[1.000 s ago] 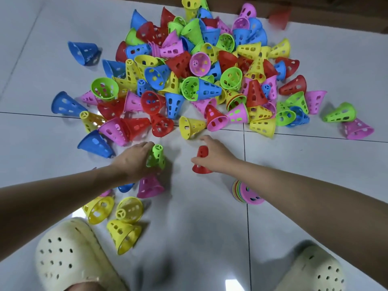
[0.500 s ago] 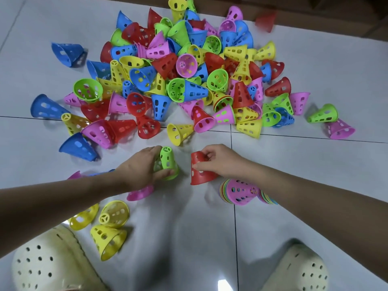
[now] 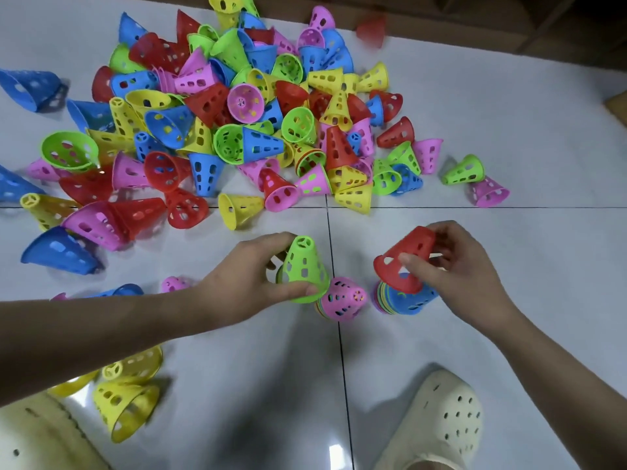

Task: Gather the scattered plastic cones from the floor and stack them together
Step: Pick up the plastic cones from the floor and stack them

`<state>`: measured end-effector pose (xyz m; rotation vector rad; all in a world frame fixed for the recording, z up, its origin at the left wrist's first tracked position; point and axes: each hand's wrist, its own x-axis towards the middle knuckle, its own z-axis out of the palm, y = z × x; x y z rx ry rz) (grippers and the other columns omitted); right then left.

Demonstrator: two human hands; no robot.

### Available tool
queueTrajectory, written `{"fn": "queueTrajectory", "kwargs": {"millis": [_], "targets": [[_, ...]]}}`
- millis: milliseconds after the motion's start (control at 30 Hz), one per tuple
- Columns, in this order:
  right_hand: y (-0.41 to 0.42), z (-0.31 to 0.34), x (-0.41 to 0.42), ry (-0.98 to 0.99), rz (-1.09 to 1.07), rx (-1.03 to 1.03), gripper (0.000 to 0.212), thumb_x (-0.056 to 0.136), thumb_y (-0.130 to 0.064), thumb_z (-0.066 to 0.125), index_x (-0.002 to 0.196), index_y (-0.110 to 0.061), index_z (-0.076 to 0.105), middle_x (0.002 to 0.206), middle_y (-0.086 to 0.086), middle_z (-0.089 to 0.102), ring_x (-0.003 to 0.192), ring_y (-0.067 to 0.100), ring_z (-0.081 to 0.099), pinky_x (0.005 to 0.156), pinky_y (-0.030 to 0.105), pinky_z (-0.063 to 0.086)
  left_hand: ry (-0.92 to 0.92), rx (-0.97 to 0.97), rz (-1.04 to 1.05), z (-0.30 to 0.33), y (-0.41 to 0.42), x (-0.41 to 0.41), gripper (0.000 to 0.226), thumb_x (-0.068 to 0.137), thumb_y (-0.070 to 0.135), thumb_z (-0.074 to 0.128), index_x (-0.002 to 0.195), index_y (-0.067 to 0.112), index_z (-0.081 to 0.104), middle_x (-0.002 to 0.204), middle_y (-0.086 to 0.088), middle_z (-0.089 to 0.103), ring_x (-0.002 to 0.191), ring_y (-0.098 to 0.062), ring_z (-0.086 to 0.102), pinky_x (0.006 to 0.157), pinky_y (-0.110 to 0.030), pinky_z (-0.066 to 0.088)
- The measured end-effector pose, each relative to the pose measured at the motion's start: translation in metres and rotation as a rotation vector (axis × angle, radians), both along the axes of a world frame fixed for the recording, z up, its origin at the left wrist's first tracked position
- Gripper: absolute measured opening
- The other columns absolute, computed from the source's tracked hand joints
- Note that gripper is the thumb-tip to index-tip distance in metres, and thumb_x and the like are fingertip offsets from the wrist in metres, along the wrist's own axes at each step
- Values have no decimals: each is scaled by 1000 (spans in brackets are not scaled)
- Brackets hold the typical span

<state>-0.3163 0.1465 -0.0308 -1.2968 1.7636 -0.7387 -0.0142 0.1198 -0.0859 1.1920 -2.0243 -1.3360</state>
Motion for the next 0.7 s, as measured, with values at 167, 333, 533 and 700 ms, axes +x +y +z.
{"fn": "queueTrajectory", "kwargs": {"millis": [167, 333, 533, 700], "targets": [[30, -13, -24, 235, 27, -88, 40, 78, -17, 84, 106, -19, 56, 97, -18, 64, 90, -2, 61, 80, 15, 48, 4, -16, -110, 4, 7, -26, 50, 78, 44, 82, 121, 30, 61, 112, 17, 67, 105, -8, 62, 88, -27, 51], [46, -29, -41, 357, 141, -108, 39, 80, -20, 82, 109, -22, 56, 103, -21, 62, 99, -1, 58, 86, 12, 43, -26, -63, -158, -6, 6, -43, 56, 79, 41, 83, 128, 27, 59, 118, 16, 64, 108, -4, 61, 93, -25, 49], [60, -58, -49, 321, 129, -45, 39, 81, -16, 81, 110, -22, 57, 109, -17, 64, 100, 1, 60, 89, 9, 43, -63, -12, -184, -22, 9, -63, 59, 75, 37, 87, 129, 31, 63, 121, 17, 66, 106, 3, 60, 94, -20, 50], [60, -71, -51, 363, 101, -31, 40, 81, -24, 82, 112, -23, 57, 105, -25, 61, 100, -8, 59, 87, 8, 41, -186, -31, -266, -36, 2, -73, 58, 76, 35, 86, 129, 30, 63, 120, 11, 67, 106, -6, 61, 93, -27, 50]]}}
